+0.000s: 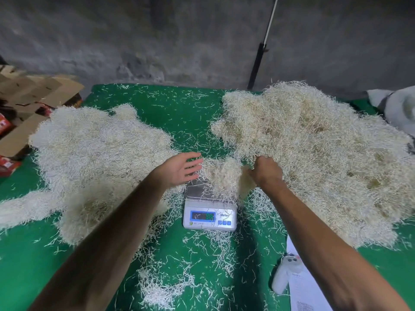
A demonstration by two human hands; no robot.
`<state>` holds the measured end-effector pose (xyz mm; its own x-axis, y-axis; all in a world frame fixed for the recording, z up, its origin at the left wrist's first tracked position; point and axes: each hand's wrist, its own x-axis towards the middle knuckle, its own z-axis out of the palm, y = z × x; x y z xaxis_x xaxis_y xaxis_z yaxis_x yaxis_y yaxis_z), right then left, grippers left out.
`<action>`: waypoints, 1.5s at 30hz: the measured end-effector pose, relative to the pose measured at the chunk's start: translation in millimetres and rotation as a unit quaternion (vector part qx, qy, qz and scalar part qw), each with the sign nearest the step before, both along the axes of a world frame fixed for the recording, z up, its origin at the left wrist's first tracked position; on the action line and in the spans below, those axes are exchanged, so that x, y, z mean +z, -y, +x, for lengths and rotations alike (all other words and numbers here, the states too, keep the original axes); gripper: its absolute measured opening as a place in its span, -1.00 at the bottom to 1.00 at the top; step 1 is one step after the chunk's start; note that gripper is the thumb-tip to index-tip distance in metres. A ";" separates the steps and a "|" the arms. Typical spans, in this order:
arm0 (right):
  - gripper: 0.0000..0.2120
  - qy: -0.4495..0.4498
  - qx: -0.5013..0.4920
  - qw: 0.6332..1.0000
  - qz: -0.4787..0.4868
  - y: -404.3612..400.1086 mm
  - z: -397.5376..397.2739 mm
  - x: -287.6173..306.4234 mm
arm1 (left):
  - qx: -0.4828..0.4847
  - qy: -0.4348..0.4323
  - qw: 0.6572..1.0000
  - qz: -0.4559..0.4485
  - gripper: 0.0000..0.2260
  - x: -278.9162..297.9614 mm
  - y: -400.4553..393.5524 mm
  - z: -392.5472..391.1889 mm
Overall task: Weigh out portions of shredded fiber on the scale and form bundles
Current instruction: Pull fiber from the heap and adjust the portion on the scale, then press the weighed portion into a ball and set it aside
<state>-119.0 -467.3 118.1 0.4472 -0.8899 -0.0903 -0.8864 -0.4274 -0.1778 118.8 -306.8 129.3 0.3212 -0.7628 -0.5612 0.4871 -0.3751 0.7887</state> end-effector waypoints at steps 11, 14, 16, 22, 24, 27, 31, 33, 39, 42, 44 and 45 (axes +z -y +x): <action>-0.38 0.223 -0.040 0.920 0.320 -12.9 10.6 -34.5 | 0.004 -0.015 1.000 0.010 -0.67 -15.4 1.8 1.8; -0.57 0.173 -0.054 0.955 0.233 -21.8 3.9 -59.3 | 0.005 -0.023 1.000 0.014 -0.69 -19.0 0.6 0.6; -0.81 0.210 -0.055 0.965 0.150 -23.5 3.0 -65.4 | 0.010 -0.023 1.000 0.018 -0.70 -22.5 -1.6 3.6; -0.61 0.342 0.096 0.929 0.103 -25.3 37.1 -27.6 | 0.042 -0.021 0.999 0.028 -0.71 -31.4 -3.6 10.7; -0.59 0.268 0.163 0.944 0.105 -21.7 41.3 -19.8 | 0.038 -0.021 0.999 0.033 -0.72 -31.9 -4.6 10.0; -0.54 0.149 0.224 0.958 0.101 -17.9 33.0 -19.4 | 0.028 -0.014 0.999 0.043 -0.73 -34.7 -7.6 9.9; -0.51 0.255 0.117 0.960 0.002 -13.5 22.8 -18.7 | 0.044 -0.006 0.998 0.050 -0.74 -40.8 -10.3 12.4; -0.56 0.272 0.093 0.958 -0.009 -10.4 19.1 -19.6 | 0.050 -0.009 0.997 0.050 -0.75 -41.8 -10.0 11.3; -0.64 0.250 0.091 0.963 0.030 -8.7 10.5 -21.5 | 0.058 -0.028 0.997 0.048 -0.76 -42.8 -8.8 7.4; -0.64 0.252 0.097 0.962 0.033 -10.4 9.0 -23.1 | 0.061 -0.033 0.997 0.046 -0.75 -41.9 -9.0 7.0; -0.60 0.253 0.099 0.962 0.037 -12.4 8.8 -24.8 | 0.061 -0.031 0.997 0.046 -0.76 -41.9 -8.8 6.6; -0.58 0.250 0.098 0.962 0.040 -13.2 8.6 -25.1 | 0.061 -0.031 0.997 0.048 -0.77 -42.0 -8.6 6.7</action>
